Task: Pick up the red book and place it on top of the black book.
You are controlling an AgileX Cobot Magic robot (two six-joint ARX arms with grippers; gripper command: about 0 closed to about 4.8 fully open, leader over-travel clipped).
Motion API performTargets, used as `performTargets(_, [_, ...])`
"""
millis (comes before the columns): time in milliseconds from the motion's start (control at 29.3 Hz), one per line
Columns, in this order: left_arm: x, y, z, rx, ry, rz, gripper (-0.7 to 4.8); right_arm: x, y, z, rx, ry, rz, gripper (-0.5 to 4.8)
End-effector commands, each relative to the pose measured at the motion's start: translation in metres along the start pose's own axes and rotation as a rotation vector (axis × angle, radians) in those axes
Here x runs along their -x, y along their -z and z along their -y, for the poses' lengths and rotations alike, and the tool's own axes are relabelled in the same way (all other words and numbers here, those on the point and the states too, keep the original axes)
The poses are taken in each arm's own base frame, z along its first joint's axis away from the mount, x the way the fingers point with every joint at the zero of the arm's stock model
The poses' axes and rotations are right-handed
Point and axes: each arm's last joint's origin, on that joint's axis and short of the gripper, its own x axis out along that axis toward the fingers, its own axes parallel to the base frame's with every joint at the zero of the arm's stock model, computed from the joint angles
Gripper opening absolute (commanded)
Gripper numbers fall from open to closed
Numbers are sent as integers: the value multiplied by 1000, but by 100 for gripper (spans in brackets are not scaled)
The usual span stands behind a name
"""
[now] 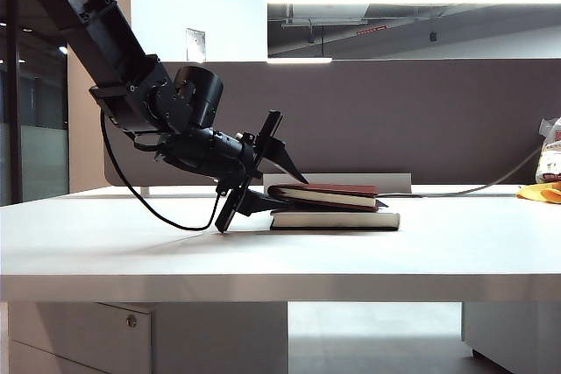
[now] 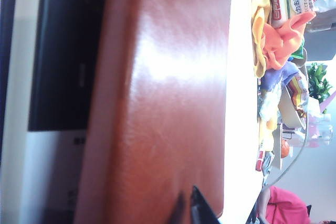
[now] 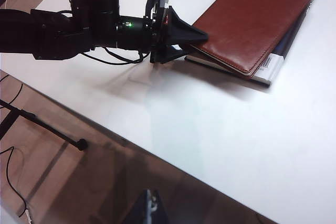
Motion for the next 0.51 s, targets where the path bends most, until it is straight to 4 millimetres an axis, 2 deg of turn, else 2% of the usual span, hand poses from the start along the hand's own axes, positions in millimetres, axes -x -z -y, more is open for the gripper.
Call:
performTargets(34, [5, -5, 7, -48, 29, -4, 195, 2, -1, -1, 4, -7, 10, -6])
performTargets(273, [8, -10, 11, -136, -47, -48, 194, 2, -1, -2, 5, -8, 9, -6])
performTargets(513, [12, -22, 32, -258, -133, -69, 195, 1, -1, -4, 14, -22, 2, -6])
